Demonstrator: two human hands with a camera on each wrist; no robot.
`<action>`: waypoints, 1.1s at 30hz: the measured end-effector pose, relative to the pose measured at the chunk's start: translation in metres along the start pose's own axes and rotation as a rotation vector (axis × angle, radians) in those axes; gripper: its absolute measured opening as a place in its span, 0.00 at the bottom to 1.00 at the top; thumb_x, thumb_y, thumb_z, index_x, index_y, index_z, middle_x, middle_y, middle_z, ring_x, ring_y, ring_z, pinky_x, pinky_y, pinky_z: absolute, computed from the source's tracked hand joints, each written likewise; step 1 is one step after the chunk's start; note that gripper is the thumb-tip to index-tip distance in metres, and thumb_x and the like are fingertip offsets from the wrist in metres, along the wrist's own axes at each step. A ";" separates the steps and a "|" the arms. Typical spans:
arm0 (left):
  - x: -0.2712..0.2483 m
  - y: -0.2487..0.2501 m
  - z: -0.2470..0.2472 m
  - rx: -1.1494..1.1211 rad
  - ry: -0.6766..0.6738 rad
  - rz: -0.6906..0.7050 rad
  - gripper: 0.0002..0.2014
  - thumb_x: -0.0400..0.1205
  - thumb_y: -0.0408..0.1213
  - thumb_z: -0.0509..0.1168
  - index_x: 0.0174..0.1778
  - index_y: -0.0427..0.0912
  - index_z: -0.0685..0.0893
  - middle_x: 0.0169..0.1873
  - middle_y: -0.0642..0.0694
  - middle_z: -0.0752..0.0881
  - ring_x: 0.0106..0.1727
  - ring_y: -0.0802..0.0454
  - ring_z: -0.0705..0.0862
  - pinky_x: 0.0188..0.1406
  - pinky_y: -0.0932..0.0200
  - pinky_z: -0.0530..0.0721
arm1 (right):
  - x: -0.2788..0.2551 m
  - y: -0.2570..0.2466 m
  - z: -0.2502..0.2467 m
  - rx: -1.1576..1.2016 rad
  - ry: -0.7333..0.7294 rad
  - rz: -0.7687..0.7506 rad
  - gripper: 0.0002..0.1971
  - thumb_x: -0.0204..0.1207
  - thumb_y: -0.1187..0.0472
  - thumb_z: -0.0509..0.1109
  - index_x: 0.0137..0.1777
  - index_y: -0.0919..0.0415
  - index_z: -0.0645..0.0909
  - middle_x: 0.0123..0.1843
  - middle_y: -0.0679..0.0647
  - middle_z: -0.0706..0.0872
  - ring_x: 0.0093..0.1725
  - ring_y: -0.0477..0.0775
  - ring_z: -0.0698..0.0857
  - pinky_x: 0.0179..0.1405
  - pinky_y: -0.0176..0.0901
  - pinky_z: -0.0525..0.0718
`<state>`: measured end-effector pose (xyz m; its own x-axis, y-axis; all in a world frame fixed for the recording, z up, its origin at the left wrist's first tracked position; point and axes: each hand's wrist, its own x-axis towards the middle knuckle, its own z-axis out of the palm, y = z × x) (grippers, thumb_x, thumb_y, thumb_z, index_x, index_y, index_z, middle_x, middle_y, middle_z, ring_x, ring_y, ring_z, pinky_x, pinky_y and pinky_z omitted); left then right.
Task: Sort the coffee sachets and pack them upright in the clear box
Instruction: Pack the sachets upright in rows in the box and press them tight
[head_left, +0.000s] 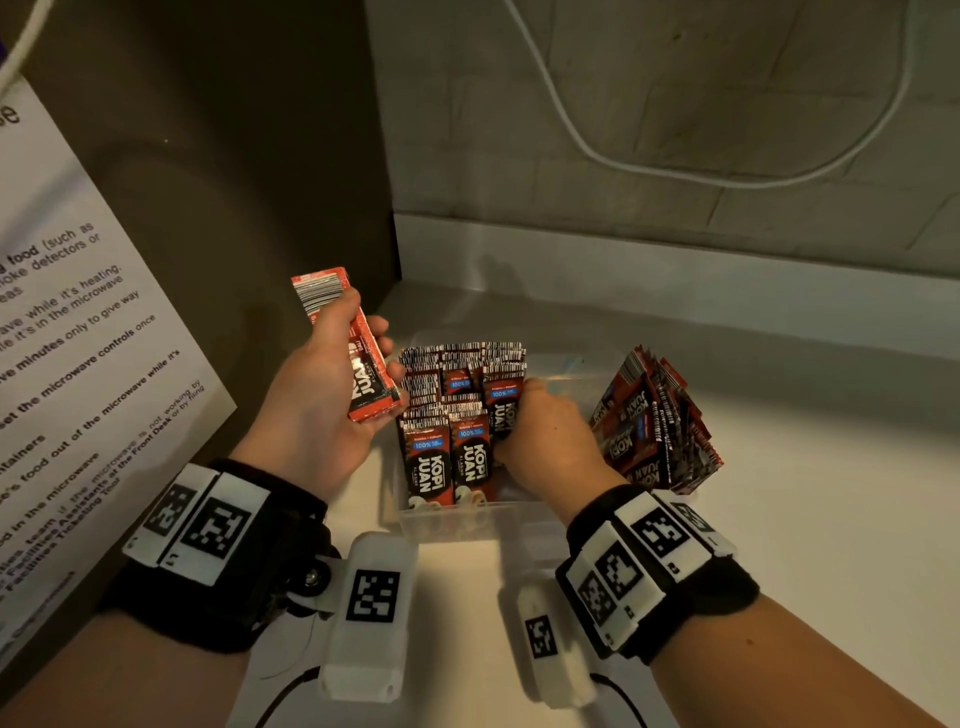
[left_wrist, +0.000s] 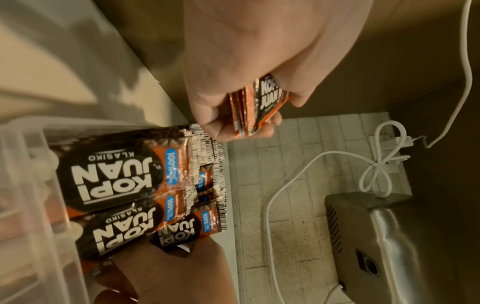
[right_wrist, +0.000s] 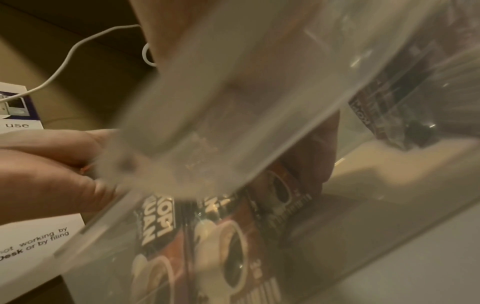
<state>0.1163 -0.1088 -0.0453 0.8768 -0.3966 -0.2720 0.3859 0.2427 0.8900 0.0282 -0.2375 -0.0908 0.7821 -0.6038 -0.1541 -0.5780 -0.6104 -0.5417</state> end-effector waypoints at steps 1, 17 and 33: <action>0.001 0.000 0.000 -0.002 0.000 0.000 0.16 0.83 0.55 0.62 0.39 0.46 0.82 0.28 0.52 0.82 0.25 0.58 0.79 0.36 0.60 0.79 | 0.000 0.000 0.000 0.002 -0.002 -0.007 0.17 0.76 0.65 0.69 0.63 0.62 0.72 0.58 0.59 0.84 0.58 0.61 0.84 0.44 0.43 0.75; 0.005 0.000 0.005 0.005 0.000 -0.015 0.14 0.82 0.52 0.64 0.39 0.46 0.83 0.28 0.52 0.82 0.26 0.58 0.79 0.38 0.59 0.79 | 0.002 0.007 -0.002 0.030 0.003 -0.021 0.18 0.71 0.65 0.72 0.60 0.61 0.75 0.55 0.57 0.85 0.54 0.59 0.84 0.42 0.41 0.75; 0.001 0.003 0.011 -0.049 0.010 -0.024 0.18 0.84 0.50 0.60 0.38 0.41 0.85 0.26 0.50 0.83 0.23 0.57 0.80 0.33 0.59 0.78 | -0.004 0.002 -0.007 0.060 -0.001 -0.024 0.21 0.67 0.60 0.78 0.55 0.55 0.72 0.47 0.50 0.82 0.50 0.54 0.83 0.45 0.46 0.83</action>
<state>0.1150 -0.1177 -0.0389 0.8697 -0.3944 -0.2968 0.4202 0.2763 0.8643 0.0222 -0.2400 -0.0852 0.7957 -0.5888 -0.1418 -0.5442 -0.5923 -0.5941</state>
